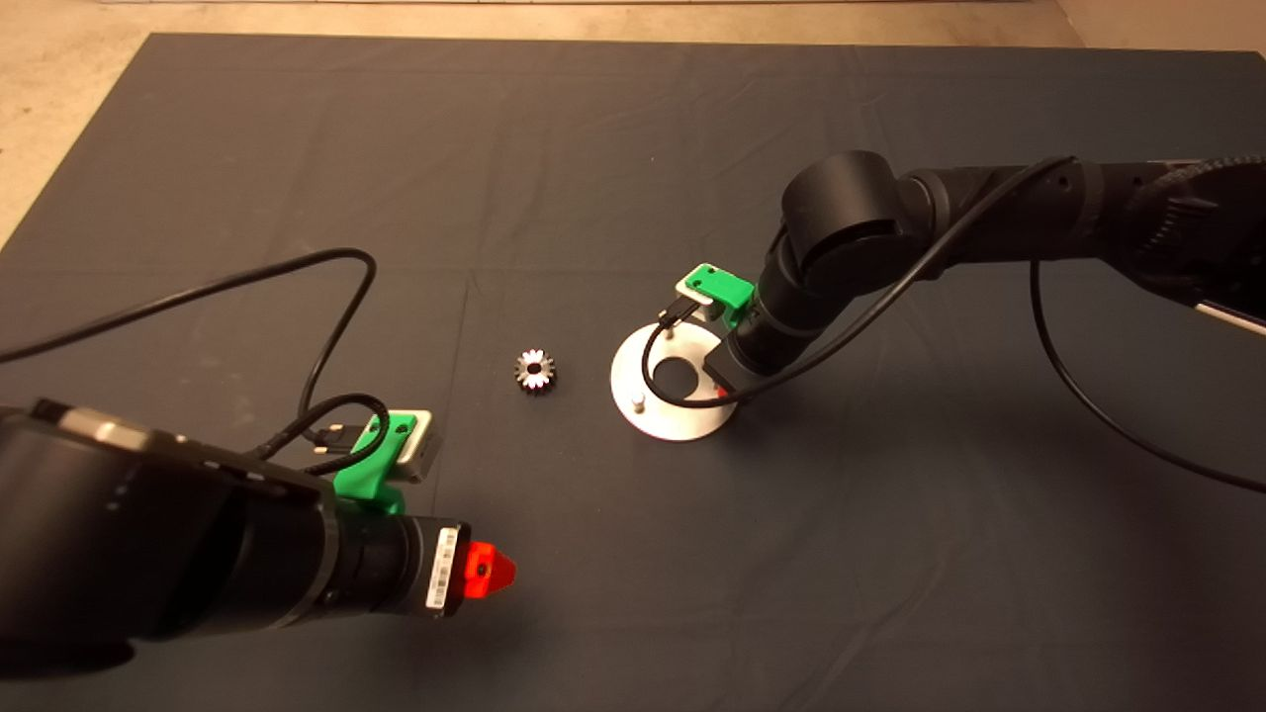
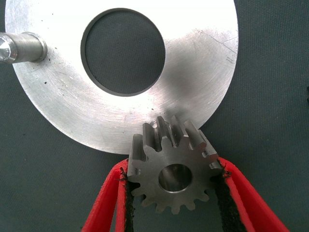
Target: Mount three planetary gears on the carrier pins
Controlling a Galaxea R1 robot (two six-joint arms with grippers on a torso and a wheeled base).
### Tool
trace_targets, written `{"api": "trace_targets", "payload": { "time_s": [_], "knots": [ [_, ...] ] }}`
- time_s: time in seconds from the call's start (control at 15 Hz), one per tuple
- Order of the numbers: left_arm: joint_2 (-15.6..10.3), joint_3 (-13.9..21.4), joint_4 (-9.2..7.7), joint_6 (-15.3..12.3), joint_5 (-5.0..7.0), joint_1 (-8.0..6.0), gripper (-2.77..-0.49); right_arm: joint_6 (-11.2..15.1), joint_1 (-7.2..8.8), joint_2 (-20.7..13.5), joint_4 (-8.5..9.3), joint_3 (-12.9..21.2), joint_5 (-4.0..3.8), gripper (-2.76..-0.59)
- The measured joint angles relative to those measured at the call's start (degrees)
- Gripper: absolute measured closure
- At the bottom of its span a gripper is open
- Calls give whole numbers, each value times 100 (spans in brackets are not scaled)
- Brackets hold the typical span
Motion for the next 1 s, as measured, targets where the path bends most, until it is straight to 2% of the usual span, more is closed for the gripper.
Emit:
{"api": "trace_targets", "payload": {
  "time_s": [1.0],
  "knots": [
    [0,0,0,0,0,0,-275,-64,1,17,-4,-13,-13,-92]
  ]
}}
